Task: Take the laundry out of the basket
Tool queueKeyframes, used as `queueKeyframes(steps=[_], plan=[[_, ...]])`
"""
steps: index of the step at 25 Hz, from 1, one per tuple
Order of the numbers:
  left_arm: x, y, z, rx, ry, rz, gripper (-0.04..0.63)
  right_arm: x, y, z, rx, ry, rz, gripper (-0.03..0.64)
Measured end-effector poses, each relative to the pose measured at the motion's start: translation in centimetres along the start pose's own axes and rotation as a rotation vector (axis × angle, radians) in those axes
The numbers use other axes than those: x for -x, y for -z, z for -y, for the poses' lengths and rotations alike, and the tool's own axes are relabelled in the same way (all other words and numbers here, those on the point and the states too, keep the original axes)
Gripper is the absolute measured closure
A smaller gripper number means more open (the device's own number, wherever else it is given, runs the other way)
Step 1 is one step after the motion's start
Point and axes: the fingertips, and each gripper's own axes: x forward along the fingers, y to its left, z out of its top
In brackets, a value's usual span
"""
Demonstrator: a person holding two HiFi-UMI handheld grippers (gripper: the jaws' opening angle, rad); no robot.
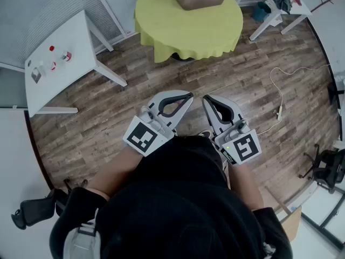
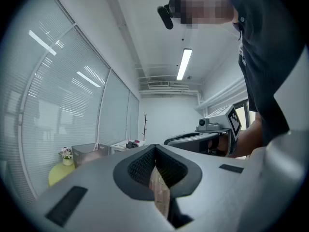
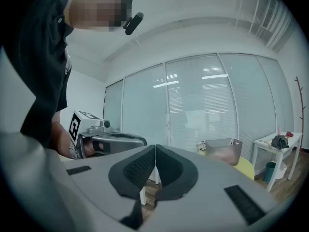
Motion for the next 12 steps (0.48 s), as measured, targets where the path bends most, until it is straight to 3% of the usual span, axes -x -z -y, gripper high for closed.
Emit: queueKeyframes(steps=[12], plan=[[0.29, -0.33, 0.38, -0.002, 0.005, 0.013, 0.586, 0.39, -0.35, -0.67, 0.004, 0.011, -0.008, 0.594]])
